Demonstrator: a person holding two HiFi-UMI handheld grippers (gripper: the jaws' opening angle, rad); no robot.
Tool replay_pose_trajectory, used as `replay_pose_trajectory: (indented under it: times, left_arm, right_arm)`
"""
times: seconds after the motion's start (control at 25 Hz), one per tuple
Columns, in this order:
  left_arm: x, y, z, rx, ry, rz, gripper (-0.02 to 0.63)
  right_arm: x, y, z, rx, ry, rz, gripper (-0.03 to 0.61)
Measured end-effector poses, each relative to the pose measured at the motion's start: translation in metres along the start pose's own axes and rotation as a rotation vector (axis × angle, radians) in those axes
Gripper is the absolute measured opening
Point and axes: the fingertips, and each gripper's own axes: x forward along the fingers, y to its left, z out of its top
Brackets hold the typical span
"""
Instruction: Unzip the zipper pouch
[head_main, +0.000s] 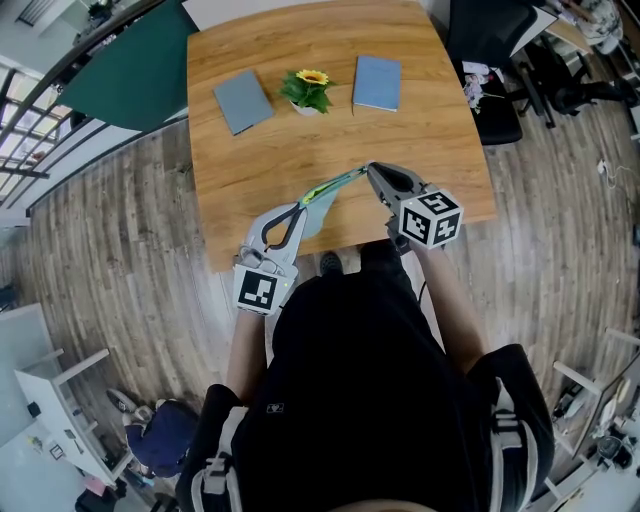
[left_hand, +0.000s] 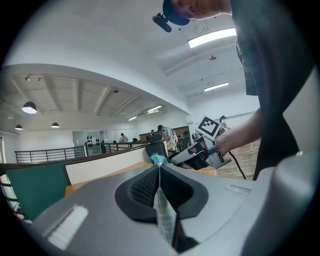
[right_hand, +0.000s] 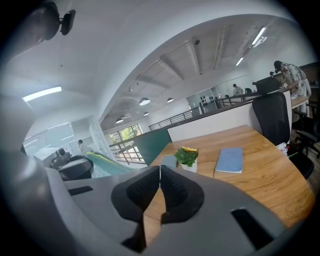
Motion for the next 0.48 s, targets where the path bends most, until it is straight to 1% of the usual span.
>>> replay_pose_trajectory:
  times: [0.12, 0.2, 0.24, 0.48]
  left_arm:
    - [0.000, -0.002, 0.001, 0.005, 0.003, -0.003, 0.011]
    - [0.000, -0.003, 0.000, 0.001, 0.003, -0.005, 0.011]
    - [0.000, -0.004, -0.001, -0.004, 0.004, -0.004, 0.011]
    - [-0.001, 0.001, -0.007, -0.028, 0.010, 0.017, 0.011]
  right_arm:
    - [-0.001, 0.001, -0.002, 0.014, -0.010, 0.013, 0.027]
    - [0.000, 0.002, -0.005, 0.021, -0.009, 0.022, 0.067]
    - [0.000, 0.002, -0.006, 0.022, -0.007, 0.024, 0.075]
    - [-0.001, -0.003, -0.012, 0.020, 0.001, 0.017, 0.075]
